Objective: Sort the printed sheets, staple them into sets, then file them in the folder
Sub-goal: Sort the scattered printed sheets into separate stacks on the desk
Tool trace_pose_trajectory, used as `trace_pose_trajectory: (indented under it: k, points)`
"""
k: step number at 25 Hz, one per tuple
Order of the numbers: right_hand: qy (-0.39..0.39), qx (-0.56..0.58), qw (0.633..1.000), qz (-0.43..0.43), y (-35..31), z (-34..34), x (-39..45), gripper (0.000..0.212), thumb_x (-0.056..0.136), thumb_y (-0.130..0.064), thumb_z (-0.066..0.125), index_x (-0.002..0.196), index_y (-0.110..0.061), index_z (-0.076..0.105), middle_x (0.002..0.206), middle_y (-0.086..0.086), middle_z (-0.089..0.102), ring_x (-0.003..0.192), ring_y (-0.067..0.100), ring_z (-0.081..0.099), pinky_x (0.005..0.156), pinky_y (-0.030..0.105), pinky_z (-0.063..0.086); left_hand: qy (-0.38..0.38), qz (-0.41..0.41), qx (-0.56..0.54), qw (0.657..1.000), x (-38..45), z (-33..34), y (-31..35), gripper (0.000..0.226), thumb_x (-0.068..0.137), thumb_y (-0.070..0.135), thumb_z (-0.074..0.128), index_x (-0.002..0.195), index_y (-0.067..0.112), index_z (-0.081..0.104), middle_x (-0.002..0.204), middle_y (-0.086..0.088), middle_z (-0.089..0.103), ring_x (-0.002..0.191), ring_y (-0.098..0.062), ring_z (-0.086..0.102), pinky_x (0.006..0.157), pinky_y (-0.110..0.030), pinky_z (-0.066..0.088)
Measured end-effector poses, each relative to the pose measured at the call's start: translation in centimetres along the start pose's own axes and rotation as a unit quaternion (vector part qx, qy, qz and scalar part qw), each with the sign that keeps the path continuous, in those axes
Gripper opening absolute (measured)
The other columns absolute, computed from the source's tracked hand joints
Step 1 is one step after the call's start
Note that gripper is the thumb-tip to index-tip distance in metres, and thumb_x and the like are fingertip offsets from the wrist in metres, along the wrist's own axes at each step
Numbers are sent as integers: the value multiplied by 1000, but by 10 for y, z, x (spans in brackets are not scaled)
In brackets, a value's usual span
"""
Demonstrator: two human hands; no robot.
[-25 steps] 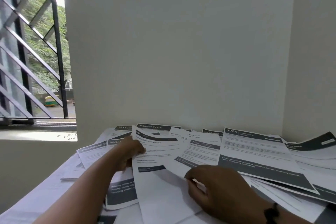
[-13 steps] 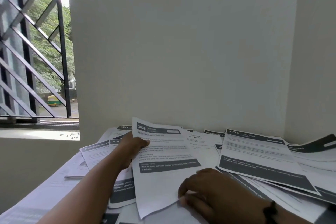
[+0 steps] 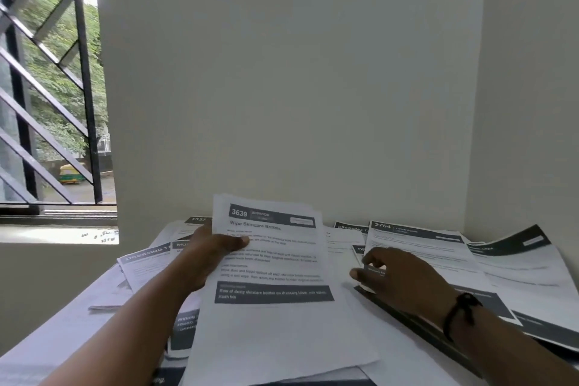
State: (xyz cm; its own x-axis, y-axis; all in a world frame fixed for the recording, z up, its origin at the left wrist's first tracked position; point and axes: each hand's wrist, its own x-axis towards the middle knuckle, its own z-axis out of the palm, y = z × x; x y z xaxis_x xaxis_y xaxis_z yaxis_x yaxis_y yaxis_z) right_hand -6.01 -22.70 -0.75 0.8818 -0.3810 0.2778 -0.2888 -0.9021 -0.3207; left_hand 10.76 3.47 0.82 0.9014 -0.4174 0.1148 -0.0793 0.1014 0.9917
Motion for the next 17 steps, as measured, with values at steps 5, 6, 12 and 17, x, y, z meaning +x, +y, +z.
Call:
trace_pose_trajectory:
  k: [5, 6, 12, 17]
  points:
    - [35, 207, 978, -14, -16, 12, -5, 39, 79, -65, 58, 107, -38, 54, 88, -12, 66, 77, 3, 63, 70, 22, 45, -42, 97, -15, 994, -5, 4, 9, 45, 73, 0, 76, 113, 6, 57, 99, -20, 73, 89, -40, 71, 75, -51, 59]
    - [38, 244, 969, -9, -17, 15, -4, 37, 79, -60, 62, 106, -36, 55, 82, -9, 67, 72, 4, 63, 66, 21, 44, -55, 107, -21, 993, -5, 4, 10, 52, 68, 4, 81, 114, 6, 56, 101, -21, 72, 91, -41, 70, 78, -54, 57]
    - [21, 507, 860, 51, -26, 11, -4, 28, 81, -6, 73, 104, -6, 58, 59, 12, 47, 36, 10, 43, 38, 16, 34, -79, 148, -45, 985, -5, 9, 13, 72, 51, 15, 87, 115, 6, 55, 103, -22, 71, 93, -43, 69, 75, -54, 58]
    - [-13, 575, 813, 90, -25, 5, -5, 15, 85, 5, 65, 98, 9, 60, 75, 25, 69, 52, 25, 66, 43, 24, 50, -51, 145, -51, 987, -5, 13, 12, 63, 55, 19, 91, 109, 7, 60, 101, -18, 73, 88, -38, 72, 68, -44, 60]
